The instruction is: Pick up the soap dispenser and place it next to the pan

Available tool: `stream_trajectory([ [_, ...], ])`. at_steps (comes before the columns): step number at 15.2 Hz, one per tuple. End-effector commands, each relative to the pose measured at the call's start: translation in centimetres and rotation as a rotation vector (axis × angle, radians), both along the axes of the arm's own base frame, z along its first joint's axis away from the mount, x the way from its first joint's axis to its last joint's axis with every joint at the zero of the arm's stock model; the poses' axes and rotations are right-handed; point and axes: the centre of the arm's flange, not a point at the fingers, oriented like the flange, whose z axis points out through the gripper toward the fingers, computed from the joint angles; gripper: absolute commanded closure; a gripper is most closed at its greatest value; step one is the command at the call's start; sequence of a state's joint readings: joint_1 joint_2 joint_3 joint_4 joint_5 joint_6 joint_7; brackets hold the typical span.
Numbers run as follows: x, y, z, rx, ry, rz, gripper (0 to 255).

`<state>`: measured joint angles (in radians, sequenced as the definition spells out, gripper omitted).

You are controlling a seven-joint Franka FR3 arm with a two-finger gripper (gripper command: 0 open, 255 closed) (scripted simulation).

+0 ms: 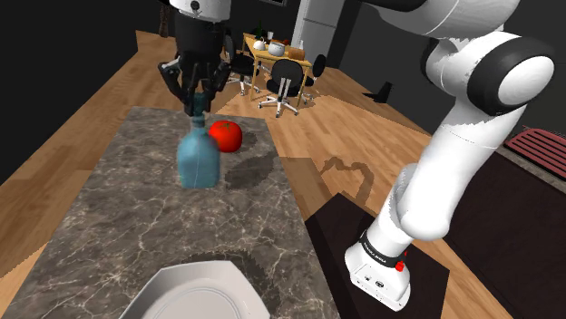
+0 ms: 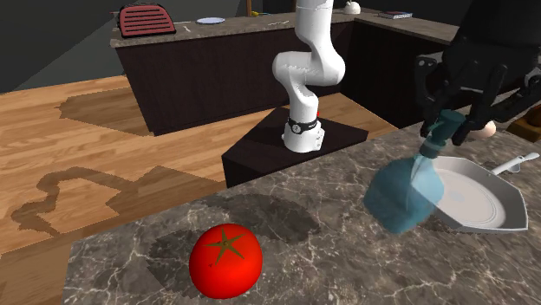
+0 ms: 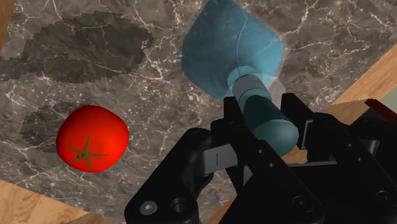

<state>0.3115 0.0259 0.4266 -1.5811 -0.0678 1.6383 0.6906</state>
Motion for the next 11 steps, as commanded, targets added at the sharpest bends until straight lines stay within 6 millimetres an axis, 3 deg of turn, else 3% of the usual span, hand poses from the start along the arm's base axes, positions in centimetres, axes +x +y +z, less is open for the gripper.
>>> stream_trajectory([
  [1, -1.1, 2.4, -0.1, 0.0, 0.0, -0.002, 255],
  [6, -3.2, 8.5, -0.1, 0.0, 0.0, -0.002, 255],
  [11, -3.2, 8.5, -2.7, 0.0, 0.0, -0.002, 255],
])
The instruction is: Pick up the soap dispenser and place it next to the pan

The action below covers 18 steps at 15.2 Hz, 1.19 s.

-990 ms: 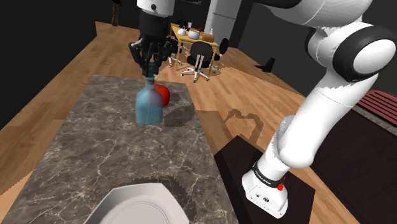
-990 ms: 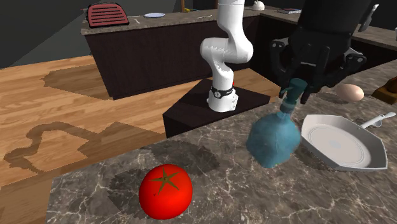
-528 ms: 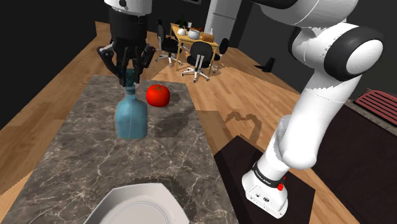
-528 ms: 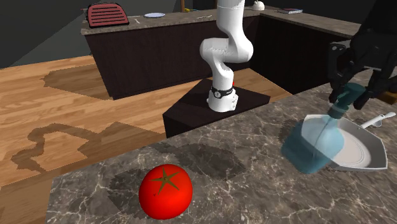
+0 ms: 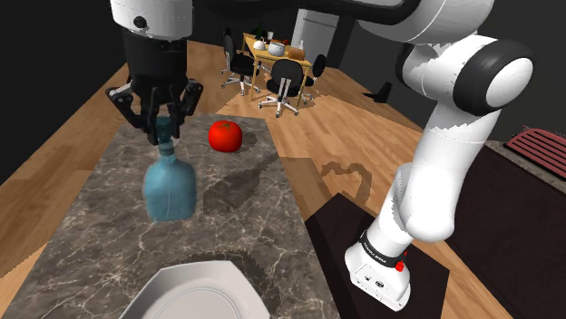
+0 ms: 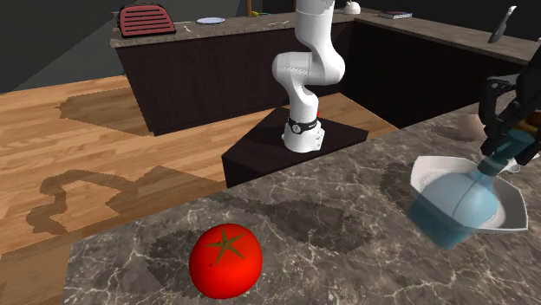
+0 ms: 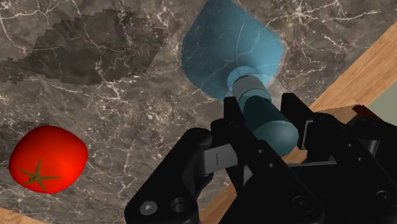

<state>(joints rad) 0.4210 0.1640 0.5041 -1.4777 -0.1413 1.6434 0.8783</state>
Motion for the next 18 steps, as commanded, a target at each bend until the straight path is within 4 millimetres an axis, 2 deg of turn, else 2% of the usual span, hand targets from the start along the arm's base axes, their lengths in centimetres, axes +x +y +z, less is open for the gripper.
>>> stream_trajectory([
  [1, 0.0, 0.0, -1.1, 0.001, -0.001, 0.0, 255],
  [14, 0.0, 0.0, -8.0, 0.001, -0.001, 0.0, 255],
  [18, 0.0, 0.0, -8.0, 0.001, -0.001, 0.0, 255],
])
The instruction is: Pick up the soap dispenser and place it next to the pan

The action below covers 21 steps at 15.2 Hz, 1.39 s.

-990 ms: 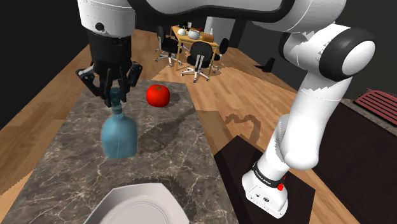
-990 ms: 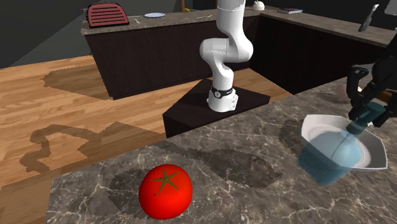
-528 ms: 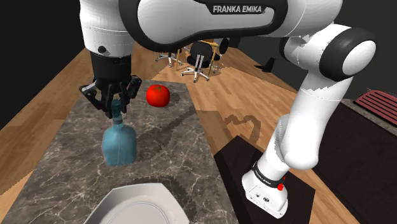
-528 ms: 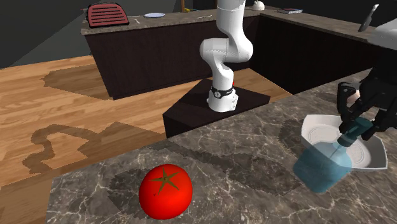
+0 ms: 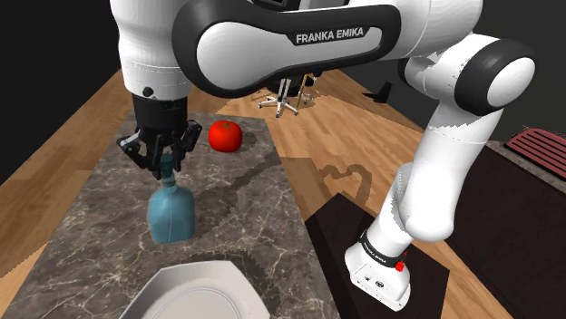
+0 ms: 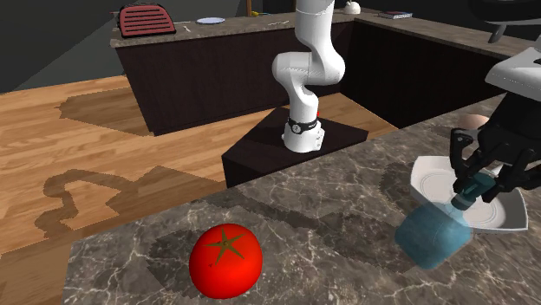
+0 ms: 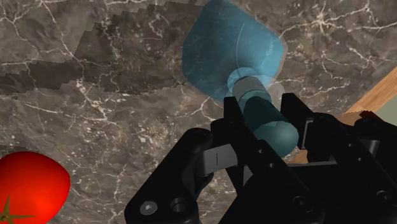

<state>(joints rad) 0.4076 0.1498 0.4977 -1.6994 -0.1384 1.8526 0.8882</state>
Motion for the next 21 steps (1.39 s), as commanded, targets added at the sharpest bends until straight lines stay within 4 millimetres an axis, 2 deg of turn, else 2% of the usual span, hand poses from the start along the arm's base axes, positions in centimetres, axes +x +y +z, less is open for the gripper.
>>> stream_trajectory([
  [1, 0.0, 0.0, 0.0, 0.001, -0.001, 0.0, 255],
  [4, 0.0, 0.0, 0.0, 0.001, -0.001, 0.0, 255],
  [5, 0.0, 0.0, 0.0, 0.001, -0.001, 0.0, 0],
  [10, 0.0, 0.0, 0.0, 0.001, -0.001, 0.0, 0],
  [14, -0.3, 0.1, 5.0, 0.001, -0.001, 0.0, 0],
  [21, -0.3, 0.1, 5.0, 0.001, -0.001, 0.0, 0],
])
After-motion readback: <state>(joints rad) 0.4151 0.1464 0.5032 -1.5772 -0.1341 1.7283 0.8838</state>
